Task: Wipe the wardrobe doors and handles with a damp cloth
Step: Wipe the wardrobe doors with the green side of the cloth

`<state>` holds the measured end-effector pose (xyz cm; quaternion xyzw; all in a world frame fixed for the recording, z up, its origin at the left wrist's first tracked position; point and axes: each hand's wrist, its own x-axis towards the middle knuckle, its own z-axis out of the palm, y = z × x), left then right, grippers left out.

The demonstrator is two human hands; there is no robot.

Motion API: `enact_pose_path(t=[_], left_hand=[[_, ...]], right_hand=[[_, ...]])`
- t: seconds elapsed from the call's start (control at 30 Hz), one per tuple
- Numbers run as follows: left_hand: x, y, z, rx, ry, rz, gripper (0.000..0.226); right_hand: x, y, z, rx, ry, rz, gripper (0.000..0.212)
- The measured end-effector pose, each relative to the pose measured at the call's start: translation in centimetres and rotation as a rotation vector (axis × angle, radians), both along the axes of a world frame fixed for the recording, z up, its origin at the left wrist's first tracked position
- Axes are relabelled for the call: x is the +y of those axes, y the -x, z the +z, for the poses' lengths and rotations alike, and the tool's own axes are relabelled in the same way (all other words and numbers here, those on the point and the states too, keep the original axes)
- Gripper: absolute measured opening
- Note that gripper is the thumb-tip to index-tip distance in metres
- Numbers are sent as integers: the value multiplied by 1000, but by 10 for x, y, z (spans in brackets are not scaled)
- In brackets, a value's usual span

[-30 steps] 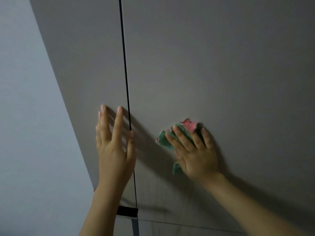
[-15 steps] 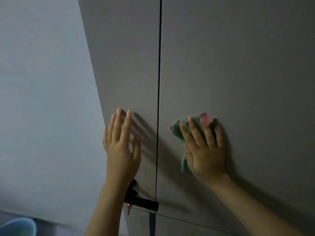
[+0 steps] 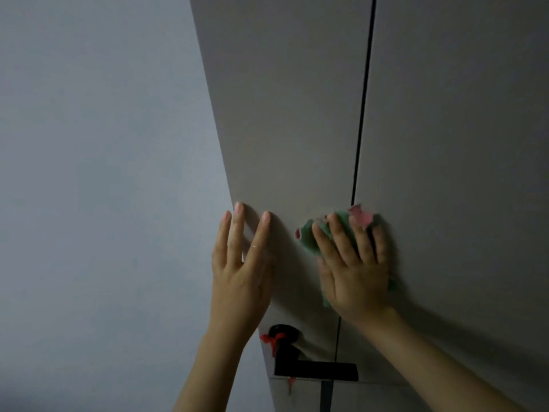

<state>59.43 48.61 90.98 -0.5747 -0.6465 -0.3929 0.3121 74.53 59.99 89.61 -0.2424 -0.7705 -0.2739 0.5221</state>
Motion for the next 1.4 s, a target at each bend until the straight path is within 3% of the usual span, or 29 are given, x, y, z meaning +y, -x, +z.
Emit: enact_pose_path(t=[0.1, 0.27, 0.33, 0.5, 0.7, 0.9, 1.07, 1.13, 1.27, 1.33, 1.4], left_hand=[[1, 14, -5, -29, -7, -85, 60], [2, 24, -9, -195, 44, -350, 92], [3, 22, -10, -269, 62, -410, 98], [7, 16, -13, -437, -38, -498, 79], [8, 15, -14, -660, -45, -558, 83], [10, 21, -16, -798, 23, -705, 71], [13, 32, -19, -918, 84, -768, 76], [13, 33, -17, -992, 98, -810, 77], [13, 29, -15, -1100, 98, -866, 73], [14, 30, -15, -1111, 92, -885, 73], [14, 31, -17, -1101, 105, -895, 72]], right_hand=[[-7, 26, 8, 124, 37, -46, 54], [-9, 10, -38, -54, 29, -116, 55], [-13, 11, -30, -11, 47, -125, 54], [-21, 48, 8, 237, 103, -147, 56], [-9, 10, -31, -9, 14, -170, 53], [-34, 58, -17, 301, 269, -158, 52], [-13, 13, -46, -143, 3, -148, 53], [-6, -3, -47, -79, 17, -177, 53], [-26, 38, -34, 335, 285, -189, 54], [-38, 62, -43, 318, 302, -170, 53], [-38, 57, -64, 152, 247, -136, 52]])
